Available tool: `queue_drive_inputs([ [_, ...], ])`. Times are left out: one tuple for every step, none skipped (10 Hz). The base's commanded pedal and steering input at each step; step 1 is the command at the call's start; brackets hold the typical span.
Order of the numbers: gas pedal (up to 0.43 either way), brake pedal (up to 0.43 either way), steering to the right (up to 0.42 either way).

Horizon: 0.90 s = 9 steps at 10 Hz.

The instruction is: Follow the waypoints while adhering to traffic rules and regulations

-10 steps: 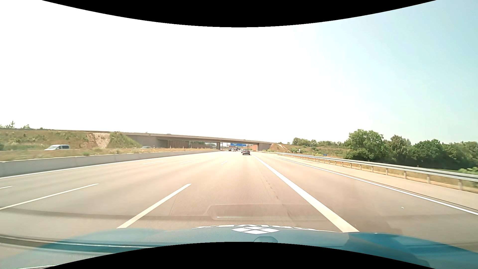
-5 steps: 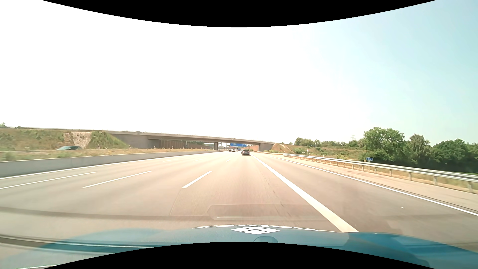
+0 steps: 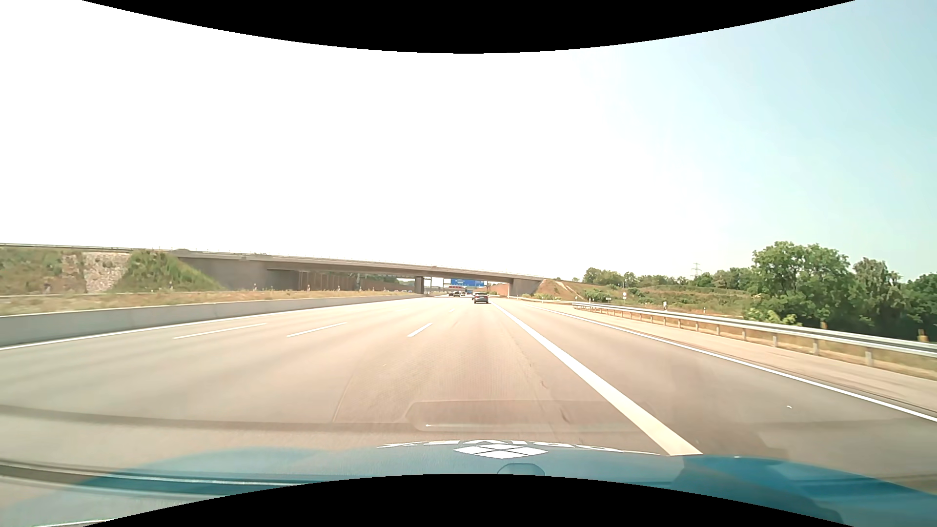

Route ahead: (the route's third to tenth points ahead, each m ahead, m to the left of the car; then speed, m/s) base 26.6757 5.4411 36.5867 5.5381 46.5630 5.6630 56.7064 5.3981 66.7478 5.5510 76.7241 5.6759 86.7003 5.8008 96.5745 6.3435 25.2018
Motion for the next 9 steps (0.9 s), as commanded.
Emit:
queue_drive_inputs([
  [0.248,0.0,-0.001],
  [0.248,0.0,-0.002],
  [0.248,0.0,-0.002],
  [0.248,0.0,-0.002],
  [0.24,0.0,-0.002],
  [0.24,0.0,-0.002],
  [0.24,0.0,-0.002],
  [0.24,0.0,-0.002],
  [0.24,0.0,-0.002],
])
